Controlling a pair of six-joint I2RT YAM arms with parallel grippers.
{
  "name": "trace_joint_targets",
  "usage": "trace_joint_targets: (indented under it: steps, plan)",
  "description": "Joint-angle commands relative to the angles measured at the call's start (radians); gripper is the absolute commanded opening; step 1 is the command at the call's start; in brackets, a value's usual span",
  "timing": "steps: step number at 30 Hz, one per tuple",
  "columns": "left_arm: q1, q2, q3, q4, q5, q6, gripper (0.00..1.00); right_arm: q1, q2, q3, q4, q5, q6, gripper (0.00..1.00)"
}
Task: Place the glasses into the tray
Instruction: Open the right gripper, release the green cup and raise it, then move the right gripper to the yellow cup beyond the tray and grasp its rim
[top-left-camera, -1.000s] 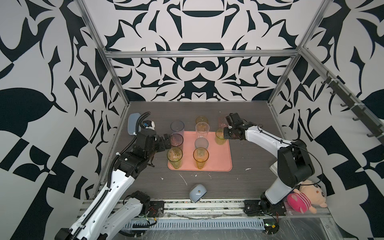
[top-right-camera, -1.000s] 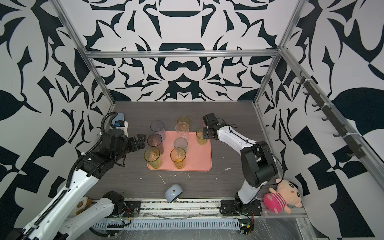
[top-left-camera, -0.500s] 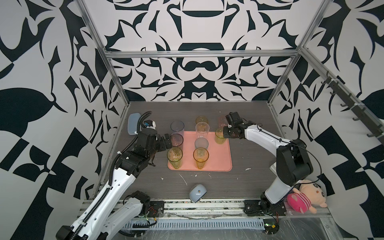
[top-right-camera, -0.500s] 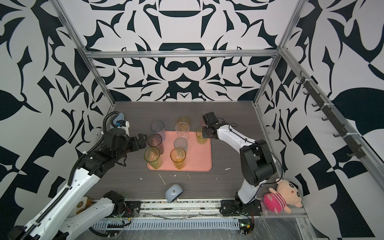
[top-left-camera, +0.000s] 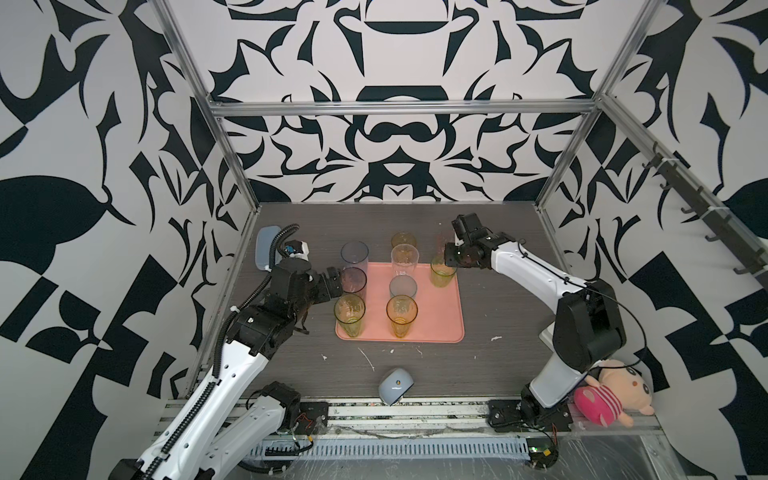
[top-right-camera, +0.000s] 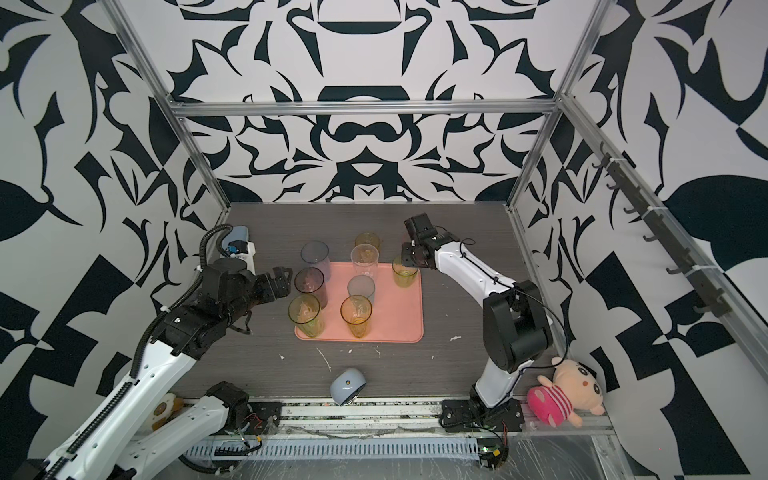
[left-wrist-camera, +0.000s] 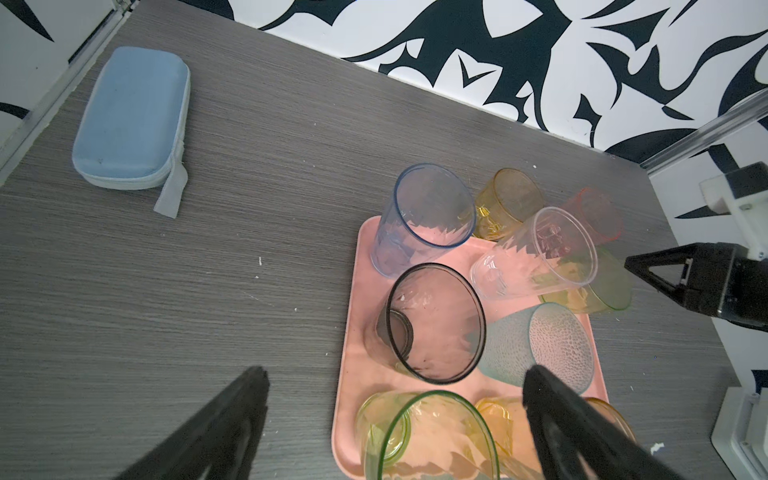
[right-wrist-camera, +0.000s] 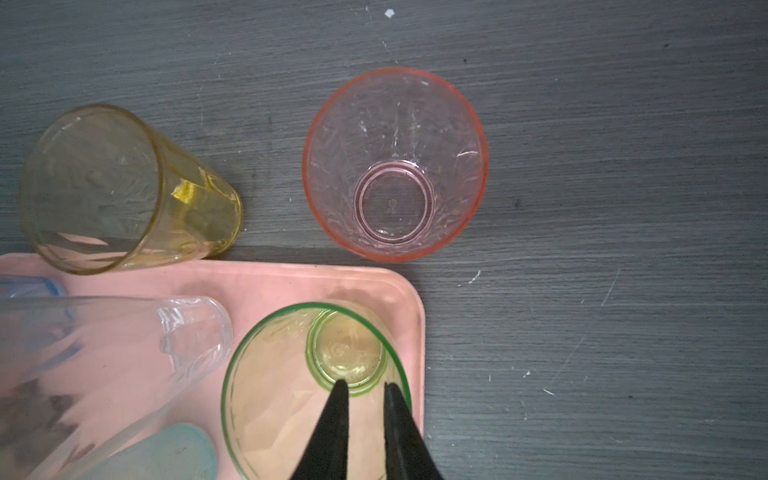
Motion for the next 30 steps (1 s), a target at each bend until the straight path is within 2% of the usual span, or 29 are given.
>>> trace_joint_targets:
  steps: [1,19,30]
  plan:
    - [0.004,-0.019,-0.004,-0.002,-0.014,-0.017,0.99,-0.003,-0.015,0.074,-0.042,-0.008,0.013,0.22]
    - [0.004,-0.044,-0.009,-0.022,-0.020,-0.028,1.00,0.003,0.050,0.356,-0.120,-0.045,-0.018,0.19]
    - [0.004,-0.030,-0.032,0.014,-0.015,-0.035,1.00,0.018,0.185,0.495,-0.128,-0.076,-0.029,0.17]
